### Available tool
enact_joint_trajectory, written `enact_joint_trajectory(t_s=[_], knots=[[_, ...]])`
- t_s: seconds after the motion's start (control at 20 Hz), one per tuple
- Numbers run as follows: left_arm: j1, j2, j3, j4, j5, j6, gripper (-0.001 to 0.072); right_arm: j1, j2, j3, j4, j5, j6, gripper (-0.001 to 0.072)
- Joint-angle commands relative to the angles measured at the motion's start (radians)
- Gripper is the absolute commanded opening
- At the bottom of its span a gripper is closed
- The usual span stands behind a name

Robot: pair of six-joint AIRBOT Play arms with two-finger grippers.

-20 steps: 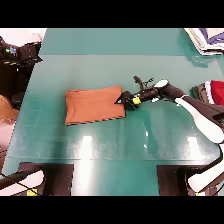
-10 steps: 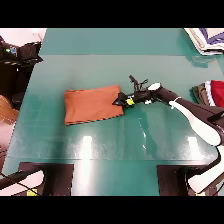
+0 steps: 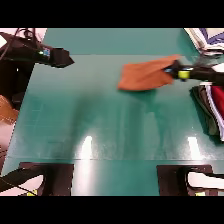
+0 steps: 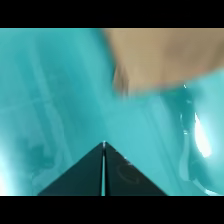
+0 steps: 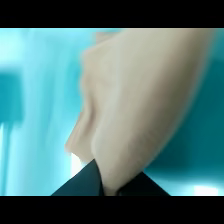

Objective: Fold the shirts.

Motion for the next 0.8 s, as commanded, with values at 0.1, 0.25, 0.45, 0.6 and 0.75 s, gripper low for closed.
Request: enact_joint_trajectory(t_s=[0.1,0.25,0.45,0.6,0.75], knots=[[-0.141,0.0,0.0,0.0,0.068,-0.001,0.0026,-0.4,0.103,0.001,-0.047,0.002,0.014,0.0015],[-0.182,0.0,0.0,0.0,0.09,-0.001,0.0026,-0.525,0.101,0.001,-0.047,-0.019,0.013,0.0014],[-0.19,0.0,0.0,-0.001,0.097,-0.008,0.0026,-0.578,0.101,0.006,-0.045,-0.067,0.004,0.0014],[-0.19,0.0,0.0,-0.001,0.097,-0.008,0.0026,-0.561,0.083,0.107,-0.047,-0.023,-0.033,0.0014],[-0.19,-0.001,0.0,-0.001,0.087,-0.008,0.0026,-0.55,0.073,0.268,-0.11,0.028,-0.039,0.0014]])
